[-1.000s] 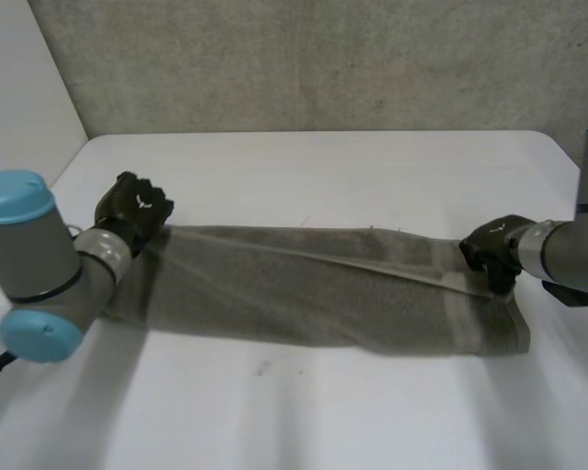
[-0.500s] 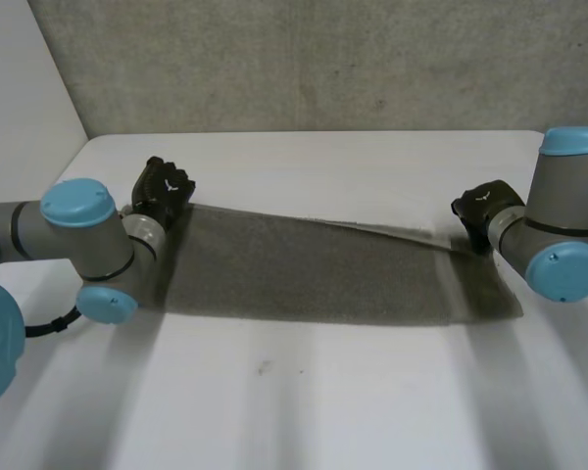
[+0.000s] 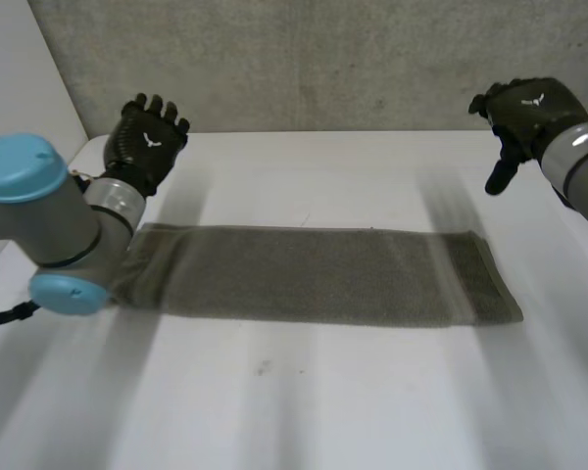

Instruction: Fold the laundry

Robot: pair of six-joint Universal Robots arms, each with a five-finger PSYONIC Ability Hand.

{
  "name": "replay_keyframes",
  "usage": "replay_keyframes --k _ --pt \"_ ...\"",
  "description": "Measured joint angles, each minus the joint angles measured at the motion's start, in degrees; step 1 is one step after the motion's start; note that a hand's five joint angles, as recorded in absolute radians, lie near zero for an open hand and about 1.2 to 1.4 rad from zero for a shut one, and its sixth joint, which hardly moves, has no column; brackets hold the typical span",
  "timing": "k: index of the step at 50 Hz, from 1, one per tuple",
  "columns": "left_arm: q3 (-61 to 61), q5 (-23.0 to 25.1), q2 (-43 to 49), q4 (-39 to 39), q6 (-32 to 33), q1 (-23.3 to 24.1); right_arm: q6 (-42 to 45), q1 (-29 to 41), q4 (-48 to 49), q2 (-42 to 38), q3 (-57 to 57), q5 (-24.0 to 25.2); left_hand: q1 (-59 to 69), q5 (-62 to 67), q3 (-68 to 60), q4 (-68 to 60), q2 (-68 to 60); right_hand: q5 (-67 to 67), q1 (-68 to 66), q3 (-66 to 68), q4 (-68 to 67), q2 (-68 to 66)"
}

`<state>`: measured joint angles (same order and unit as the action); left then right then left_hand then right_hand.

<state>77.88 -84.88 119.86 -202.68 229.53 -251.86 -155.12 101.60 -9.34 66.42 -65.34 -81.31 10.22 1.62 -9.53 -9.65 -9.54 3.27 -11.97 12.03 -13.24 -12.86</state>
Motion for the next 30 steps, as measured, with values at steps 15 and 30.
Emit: replay_keyframes --k 15,30 --pt "18.42 1.03 -14.69 -0.04 -24.24 -2.76 -1.64 -4.88 2.13 5.90 -23.96 4.80 0.00 0.00 0.00 -0.02 0.03 0.00 0.00 0.00 0.00 0.00" --pt "21.58 0.99 -15.03 -0.08 -28.90 -5.84 -0.41 -8.66 13.99 0.91 -34.21 7.96 0.00 0.00 0.00 -0.02 0.04 18.92 -16.83 21.54 -20.29 -20.71"
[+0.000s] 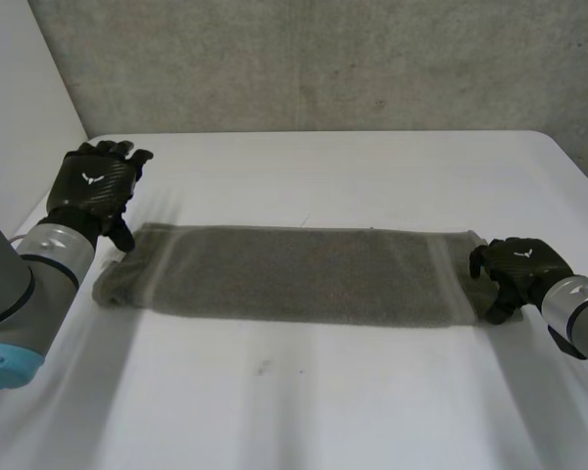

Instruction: Fold the laundry

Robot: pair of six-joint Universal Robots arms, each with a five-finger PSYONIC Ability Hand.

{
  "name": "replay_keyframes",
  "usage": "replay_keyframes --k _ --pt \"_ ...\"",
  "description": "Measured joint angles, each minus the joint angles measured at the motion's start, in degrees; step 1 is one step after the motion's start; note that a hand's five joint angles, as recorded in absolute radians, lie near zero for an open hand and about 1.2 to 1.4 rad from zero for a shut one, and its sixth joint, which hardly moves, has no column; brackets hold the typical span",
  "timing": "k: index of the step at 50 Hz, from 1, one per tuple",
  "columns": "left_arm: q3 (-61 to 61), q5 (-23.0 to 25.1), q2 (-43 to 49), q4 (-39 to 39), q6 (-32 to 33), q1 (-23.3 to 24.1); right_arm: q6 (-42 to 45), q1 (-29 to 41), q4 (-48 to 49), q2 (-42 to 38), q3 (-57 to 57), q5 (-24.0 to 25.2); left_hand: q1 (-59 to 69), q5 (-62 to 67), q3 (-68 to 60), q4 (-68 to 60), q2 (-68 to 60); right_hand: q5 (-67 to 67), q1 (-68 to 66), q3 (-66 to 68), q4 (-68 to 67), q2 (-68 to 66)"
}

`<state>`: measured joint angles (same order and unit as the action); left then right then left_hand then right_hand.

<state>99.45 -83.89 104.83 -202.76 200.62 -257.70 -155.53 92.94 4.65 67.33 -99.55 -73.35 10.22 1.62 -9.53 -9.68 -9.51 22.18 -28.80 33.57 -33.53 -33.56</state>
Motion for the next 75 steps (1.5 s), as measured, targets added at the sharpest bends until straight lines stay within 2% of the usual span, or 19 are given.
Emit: replay_keyframes --k 10,11,12,14,15,19,24,28,32,36,40,42,47,54,59,63,65,66,75 --pt "0.92 0.04 0.01 -0.35 0.12 0.35 4.47 -0.12 1.04 -3.50 0.17 -0.71 0.00 0.00 0.00 0.00 -0.01 7.77 -7.14 8.22 -8.16 -8.11" --pt "0.94 0.04 0.01 -0.35 0.13 0.32 4.71 -0.13 1.03 -3.71 0.25 -0.77 0.00 0.00 0.00 0.00 -0.01 10.88 -10.11 11.43 -11.37 -12.30" --pt "0.95 0.04 0.01 -0.38 0.12 0.24 5.28 -0.19 1.01 -4.20 0.46 -0.90 0.00 0.00 0.00 0.00 -0.01 22.50 -19.41 23.81 -23.10 -24.05" --pt "0.95 0.04 0.01 -0.39 0.12 0.18 5.61 -0.26 1.01 -4.49 0.60 -0.95 0.00 0.00 0.00 0.00 -0.01 24.97 -21.20 26.12 -25.57 -26.44" --pt "0.95 0.04 0.01 -0.39 0.12 0.09 6.37 -0.59 0.98 -4.96 0.92 -1.16 0.00 0.00 0.00 0.00 -0.01 32.83 -25.03 33.59 -33.90 -33.48" --pt "0.98 0.04 0.02 -0.38 0.12 -0.03 8.22 -1.90 1.04 -5.12 1.53 -2.53 0.00 0.00 0.00 0.00 -0.01 33.15 -25.03 34.00 -34.59 -33.49" --pt "1.02 0.04 -0.02 -0.36 0.12 -0.02 11.97 -4.25 2.20 -4.03 2.71 -7.45 0.00 0.00 0.00 0.00 -0.01 33.18 -25.03 34.00 -34.59 -33.49" --pt "1.17 0.04 -0.34 -0.35 0.12 0.06 19.70 -7.78 4.73 -1.05 5.52 -15.24 0.00 0.00 0.00 0.00 -0.01 33.50 -25.27 34.00 -34.64 -33.49" --pt "1.25 0.04 -0.67 -0.35 0.12 0.10 24.00 -8.38 5.54 0.35 7.71 -18.10 0.00 0.00 0.00 0.00 -0.01 33.73 -25.38 34.00 -34.72 -33.49" --pt "1.28 0.04 -0.86 -0.35 0.12 0.16 25.19 -5.17 5.75 1.06 10.08 -18.62 0.00 0.00 0.00 0.00 -0.01 33.80 -25.38 34.00 -34.78 -33.49" --pt "1.33 0.03 -0.96 -0.35 0.15 0.23 22.93 4.76 6.11 1.53 13.29 -16.85 0.00 0.00 0.00 0.00 -0.01 33.92 -25.38 34.56 -34.80 -33.49" --pt "1.33 0.04 -0.96 -0.35 0.15 0.25 22.55 6.24 6.17 1.57 13.65 -16.43 0.00 0.00 0.00 0.00 -0.01 33.92 -25.38 34.56 -34.80 -33.49" --pt "1.38 0.03 -0.95 -0.35 0.13 0.28 20.13 24.62 6.80 -1.04 18.25 -9.57 0.00 0.00 0.00 0.00 -0.01 33.92 -25.46 34.69 -34.80 -33.49" --pt "1.98 0.01 -1.04 -0.35 0.17 0.39 20.14 40.43 6.70 -12.00 23.75 -2.70 0.00 0.00 0.00 0.00 -0.01 33.91 -25.64 34.60 -34.80 -33.45" --pt "2.59 0.03 -1.10 -0.35 0.20 0.58 20.31 45.14 6.35 -17.74 25.55 -1.69 0.00 0.00 0.00 0.00 -0.01 33.28 -25.64 31.46 -31.49 -31.44" --pt "3.04 0.04 -1.16 -0.38 0.21 0.99 18.99 46.11 6.14 -18.81 26.03 -3.19 0.00 0.00 0.00 0.00 -0.01 4.82 3.79 2.18 -2.02 -1.69" --pt "3.18 0.04 -1.19 -0.41 0.21 1.39 16.30 45.17 6.07 -16.91 25.92 -5.24 0.00 0.00 0.00 0.00 -0.01 1.45 6.66 -1.16 1.33 2.82" --pt "3.21 0.05 -1.19 -0.41 0.21 1.51 15.20 44.64 6.05 -16.08 25.78 -5.95 0.00 0.00 0.00 0.00 -0.01 -16.56 16.47 -18.83 18.80 18.70" --pt "3.26 -0.02 -1.21 -0.44 0.21 3.51 -4.69 31.00 -0.45 -4.30 19.94 -8.30 0.00 0.00 0.00 0.00 -0.01 -18.94 16.87 -21.72 20.33 20.81"
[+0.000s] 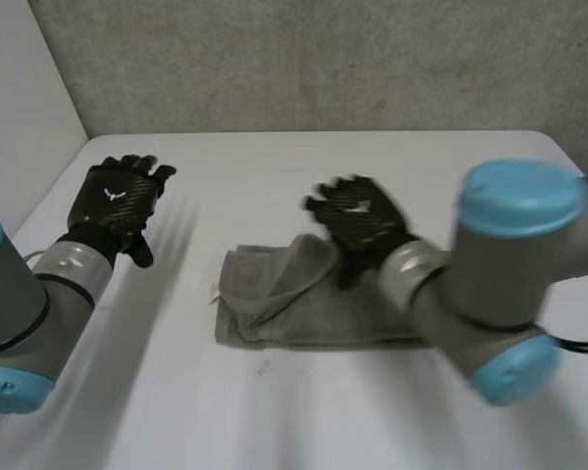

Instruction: Fold the laundry

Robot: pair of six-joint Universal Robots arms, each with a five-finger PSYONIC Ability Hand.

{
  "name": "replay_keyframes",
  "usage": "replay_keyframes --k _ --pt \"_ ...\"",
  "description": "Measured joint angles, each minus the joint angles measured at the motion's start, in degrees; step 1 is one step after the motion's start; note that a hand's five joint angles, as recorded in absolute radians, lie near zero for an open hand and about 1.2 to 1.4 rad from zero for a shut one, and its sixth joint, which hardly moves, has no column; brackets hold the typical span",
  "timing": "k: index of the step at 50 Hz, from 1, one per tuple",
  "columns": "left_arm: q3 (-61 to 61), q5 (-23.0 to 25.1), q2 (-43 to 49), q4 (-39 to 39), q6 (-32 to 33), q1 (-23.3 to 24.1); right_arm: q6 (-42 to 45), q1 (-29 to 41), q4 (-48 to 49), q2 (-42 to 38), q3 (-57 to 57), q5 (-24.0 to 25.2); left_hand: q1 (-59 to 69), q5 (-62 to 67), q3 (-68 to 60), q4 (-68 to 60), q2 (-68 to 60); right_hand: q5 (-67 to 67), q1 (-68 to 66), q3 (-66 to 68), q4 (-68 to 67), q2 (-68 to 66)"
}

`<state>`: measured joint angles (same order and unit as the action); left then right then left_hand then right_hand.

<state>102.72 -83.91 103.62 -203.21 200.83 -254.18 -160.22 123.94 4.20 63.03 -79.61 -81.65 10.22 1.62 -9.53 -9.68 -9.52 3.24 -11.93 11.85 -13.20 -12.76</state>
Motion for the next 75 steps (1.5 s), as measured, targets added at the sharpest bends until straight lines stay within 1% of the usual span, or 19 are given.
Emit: replay_keyframes --k 1,2,5,13,19,21,26,33,35,44,48,50,53,54,55,56,61,69,75 --pt "0.00 0.00 0.00 0.00 0.00 0.00 0.00 0.00 0.00 0.00 0.00 0.00 0.00 0.00 0.00 0.00 0.00 0.00 0.00 0.00 0.00 0.00" --pt "0.01 -0.01 0.02 0.00 0.00 0.57 -3.96 -4.20 -3.54 1.73 -2.72 1.24 0.00 0.00 0.00 0.00 0.00 0.00 0.00 0.00 0.00 0.00" --pt "0.02 -0.03 0.06 -0.02 0.00 0.97 -6.18 -8.54 -6.74 2.71 -6.33 3.06 0.00 0.00 0.00 0.00 0.00 -0.01 0.00 0.00 0.00 0.00" --pt "-0.62 0.15 0.28 -0.09 -0.44 3.40 -3.59 -17.74 -6.28 2.84 -17.44 7.58 0.00 0.00 0.00 0.00 0.00 -0.02 0.00 0.00 0.00 0.00" --pt "-4.89 1.14 0.99 -0.01 -6.14 10.75 -1.17 -19.63 -2.90 2.90 -21.26 8.33 0.00 0.00 -0.04 0.00 0.00 -0.02 0.01 0.00 0.00 0.00" --pt "-5.54 1.25 1.20 0.02 -7.37 11.63 -1.00 -19.65 -2.49 3.04 -21.49 8.30 0.00 0.00 -0.11 0.00 0.00 -0.02 0.01 0.00 0.00 0.00" --pt "-10.83 1.67 5.33 0.45 -15.81 17.81 -0.93 -19.12 -0.81 4.25 -22.17 7.97 0.00 0.00 -0.13 0.00 0.00 -0.02 0.01 0.00 0.00 0.00" --pt "-14.95 1.68 11.46 1.39 -18.08 21.13 -0.92 -18.61 1.41 5.31 -23.27 7.35 0.00 0.00 -0.13 0.00 0.00 -0.02 0.01 0.00 0.00 0.00" --pt "-17.59 1.65 16.21 2.31 -18.14 22.25 -0.87 -18.44 2.55 5.56 -23.94 6.91 0.00 0.00 -0.13 0.00 0.00 -0.02 0.01 0.00 0.00 0.00" --pt "-22.62 0.94 26.00 3.54 -12.40 22.08 -0.45 -16.35 4.36 5.26 -24.80 4.81 0.21 0.00 -0.75 0.00 -0.86 -0.02 0.00 0.13 0.00 -0.02" --pt "-22.82 0.22 27.10 3.57 -9.23 21.25 0.43 -15.82 5.05 5.02 -24.81 3.84 0.21 0.00 -0.75 0.00 -0.86 7.89 -6.74 9.69 -8.38 -8.48" --pt "-22.75 -1.93 27.35 3.53 -7.47 19.97 1.49 -15.59 5.62 4.84 -24.86 3.09 0.21 0.00 -0.75 0.00 -0.86 14.58 -13.09 16.88 -15.51 -16.19" --pt "-22.63 -4.85 27.12 3.43 -6.60 18.82 2.48 -15.34 6.24 4.69 -24.91 2.58 0.21 0.00 -0.75 0.00 -0.86 14.58 -13.09 16.88 -15.51 -16.19" --pt "-22.56 -6.51 26.92 3.37 -6.30 18.26 2.94 -15.18 6.60 4.61 -24.93 2.38 0.21 0.00 -0.75 0.00 -0.86 26.84 -22.84 29.60 -28.26 -29.09" --pt "-22.56 -6.51 26.92 3.37 -6.30 18.26 2.94 -15.18 6.60 4.61 -24.93 2.38 0.21 0.00 -0.75 0.00 -0.86 26.84 -22.84 29.60 -28.26 -29.09" --pt "-22.40 -9.79 26.36 3.24 -5.94 17.39 3.62 -14.89 7.24 4.50 -24.93 2.12 0.21 0.00 -0.75 0.00 -0.86 36.36 -29.40 39.53 -38.24 -38.96" --pt "-20.27 -15.33 23.98 3.12 -5.84 16.54 5.79 -14.48 8.60 3.91 -24.70 1.93 0.19 0.00 -0.76 0.00 -0.86 51.98 -39.06 55.29 -54.35 -54.40" --pt "-13.23 -16.55 18.59 2.97 -6.09 17.17 11.61 -12.64 9.03 3.59 -22.05 1.98 0.00 0.00 -0.62 0.00 -0.72 52.62 -39.56 55.69 -54.90 -54.48" --pt "-8.02 -16.25 13.23 3.06 -6.20 17.45 14.73 -6.38 8.20 3.35 -13.47 0.65 0.00 0.00 -0.61 0.00 -0.67 52.87 -40.54 55.69 -54.91 -54.48"
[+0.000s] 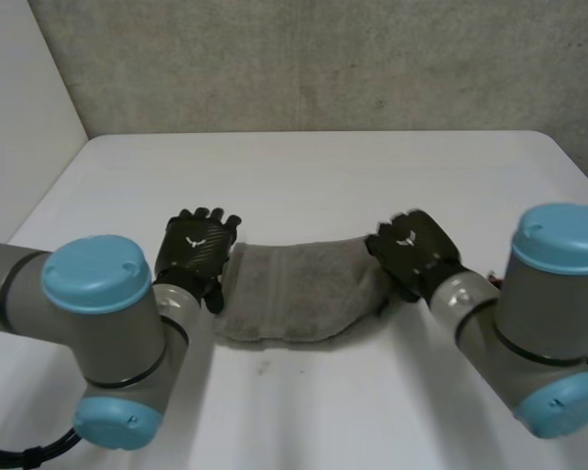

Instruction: Fold the laundry

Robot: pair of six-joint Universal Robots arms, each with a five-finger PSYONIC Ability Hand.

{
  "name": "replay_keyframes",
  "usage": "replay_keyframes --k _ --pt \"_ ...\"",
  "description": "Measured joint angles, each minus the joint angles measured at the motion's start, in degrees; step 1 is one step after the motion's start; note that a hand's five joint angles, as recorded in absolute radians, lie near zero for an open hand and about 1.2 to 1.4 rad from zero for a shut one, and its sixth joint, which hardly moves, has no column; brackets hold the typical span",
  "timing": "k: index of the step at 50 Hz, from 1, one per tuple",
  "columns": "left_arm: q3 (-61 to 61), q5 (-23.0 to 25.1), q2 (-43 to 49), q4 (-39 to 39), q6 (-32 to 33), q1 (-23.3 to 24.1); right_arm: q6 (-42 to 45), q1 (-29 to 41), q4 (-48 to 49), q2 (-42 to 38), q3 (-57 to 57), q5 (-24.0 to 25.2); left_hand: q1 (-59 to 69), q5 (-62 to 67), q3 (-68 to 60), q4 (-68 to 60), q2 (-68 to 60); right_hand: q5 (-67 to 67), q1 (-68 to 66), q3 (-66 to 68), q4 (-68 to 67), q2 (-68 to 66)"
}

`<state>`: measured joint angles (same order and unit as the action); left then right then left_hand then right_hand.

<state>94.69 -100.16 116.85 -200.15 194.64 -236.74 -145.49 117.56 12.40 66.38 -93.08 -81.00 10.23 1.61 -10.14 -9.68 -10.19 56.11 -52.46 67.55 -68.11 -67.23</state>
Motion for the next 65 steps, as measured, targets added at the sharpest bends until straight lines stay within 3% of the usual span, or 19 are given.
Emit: replay_keyframes --k 6,12,20,22,24,26,27,29,38,50,58,65 --pt "3.64 0.09 -4.60 0.36 -0.22 -2.73 2.34 8.80 -3.23 -4.27 10.62 -0.61 0.00 0.00 0.10 0.00 0.11 0.11 0.00 0.00 0.00 0.00" --pt "7.86 0.20 -8.81 0.56 -0.33 -9.86 5.39 19.53 -7.48 -14.14 22.80 1.16 0.00 0.00 0.10 0.00 0.15 0.27 0.00 0.00 0.00 0.00" --pt "10.86 1.22 -11.15 0.57 -0.50 -14.60 6.09 24.45 -9.46 -24.37 30.62 5.80 0.00 0.00 0.10 0.00 0.17 0.33 -1.04 0.00 0.00 0.00" --pt "11.16 1.70 -11.35 0.57 -0.54 -14.77 5.94 24.49 -9.49 -24.64 30.87 5.96 0.00 0.00 0.10 0.00 0.17 0.33 -1.16 0.00 0.00 0.00" --pt "11.49 2.74 -11.66 0.56 -0.60 -14.72 2.15 24.11 -9.37 -23.62 32.00 5.27 0.00 0.00 0.10 0.00 0.17 -25.24 25.76 -26.84 26.97 28.49" --pt "11.54 3.29 -11.80 0.55 -0.63 -14.58 0.21 23.84 -9.36 -22.75 32.03 4.72 0.00 0.00 0.10 0.00 0.17 -28.51 28.79 -31.29 30.34 31.83" --pt "11.28 3.99 -11.99 0.49 -0.69 -14.26 -4.82 22.94 -9.32 -19.99 31.58 3.17 0.00 0.00 0.10 0.00 0.17 -49.49 40.04 -51.91 51.99 51.64" --pt "10.68 4.59 -12.13 0.44 -0.80 -13.71 -9.17 21.91 -9.38 -17.40 30.67 1.92 0.00 0.00 0.10 0.00 0.17 -52.15 40.58 -54.75 54.62 53.85" --pt "2.35 5.96 -11.92 0.86 -5.60 -6.88 -29.27 11.97 -12.76 -4.52 23.56 -1.05 0.00 0.00 0.01 0.00 0.06 -52.89 40.58 -55.69 54.96 54.39" --pt "-8.67 10.19 -2.13 7.87 -15.56 1.80 -34.60 3.46 -20.67 -3.80 22.32 -0.63 0.16 0.00 -0.03 0.00 0.05 -52.90 40.58 -55.68 54.96 54.39" --pt "-11.41 10.11 4.31 11.60 -15.49 1.47 -34.15 3.98 -20.94 -8.69 24.27 -0.06 0.20 0.00 -0.03 0.00 -0.06 -52.90 40.58 -55.69 54.96 54.39" --pt "-10.52 7.36 5.53 11.99 -11.79 -2.65 -33.67 7.18 -20.80 -16.06 28.91 0.34 0.20 0.00 -0.03 0.00 -0.08 -52.90 40.58 -55.69 54.96 54.39"
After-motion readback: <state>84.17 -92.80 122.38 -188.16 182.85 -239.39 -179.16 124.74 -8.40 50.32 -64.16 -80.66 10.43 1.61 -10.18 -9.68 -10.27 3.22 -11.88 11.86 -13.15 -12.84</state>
